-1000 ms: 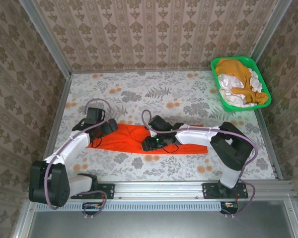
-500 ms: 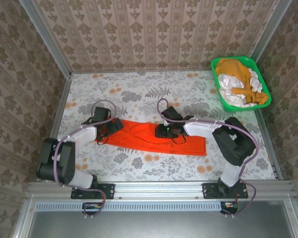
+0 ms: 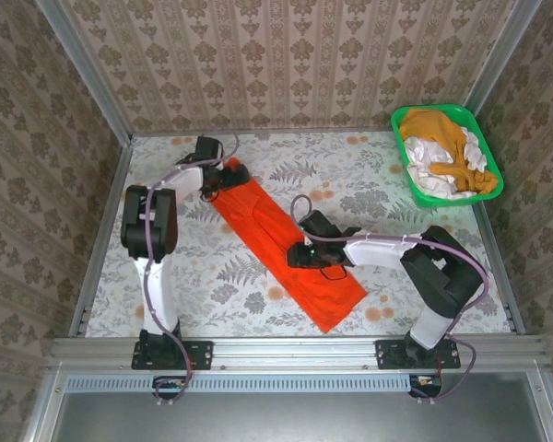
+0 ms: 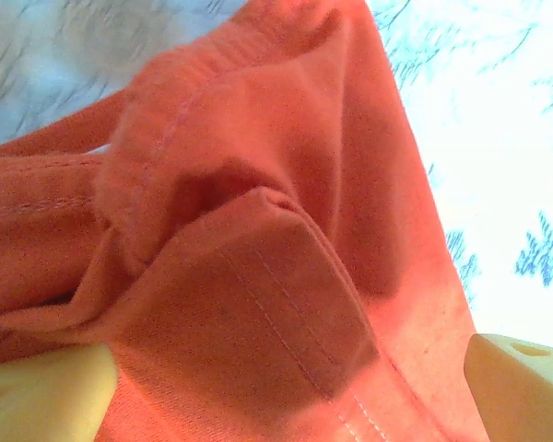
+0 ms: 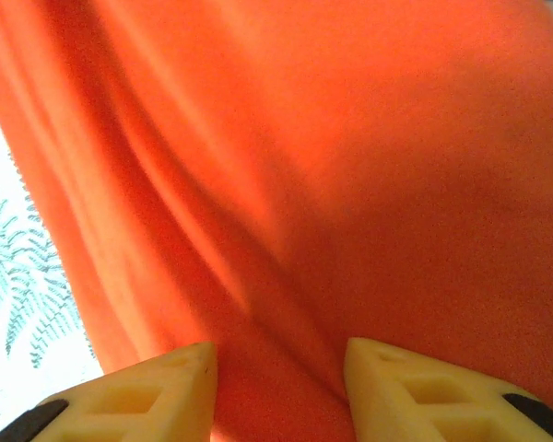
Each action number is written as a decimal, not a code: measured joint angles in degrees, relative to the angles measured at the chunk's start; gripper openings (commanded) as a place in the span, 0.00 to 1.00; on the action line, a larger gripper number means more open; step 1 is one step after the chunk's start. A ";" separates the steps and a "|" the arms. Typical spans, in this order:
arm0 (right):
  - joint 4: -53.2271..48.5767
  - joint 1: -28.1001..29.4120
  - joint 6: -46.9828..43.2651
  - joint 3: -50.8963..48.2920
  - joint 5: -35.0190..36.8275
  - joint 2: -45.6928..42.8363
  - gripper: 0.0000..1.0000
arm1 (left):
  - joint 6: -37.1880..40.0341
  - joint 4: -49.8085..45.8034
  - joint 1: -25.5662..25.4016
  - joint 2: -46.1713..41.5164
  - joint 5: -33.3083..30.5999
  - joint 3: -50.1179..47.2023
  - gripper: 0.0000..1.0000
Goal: Fold and stack the t-shirts
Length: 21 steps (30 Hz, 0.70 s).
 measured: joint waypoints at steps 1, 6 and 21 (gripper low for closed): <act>0.07 0.44 0.00 0.02 0.00 0.04 0.42 | 0.48 -1.25 -0.04 2.36 0.46 3.82 1.00; 0.04 2.29 -0.39 3.26 -0.22 2.75 0.43 | 2.25 -7.30 -0.13 11.78 2.14 20.17 1.00; 0.04 6.88 -1.77 20.37 -5.70 16.76 0.43 | 3.39 -14.19 -3.67 28.96 4.81 50.12 1.00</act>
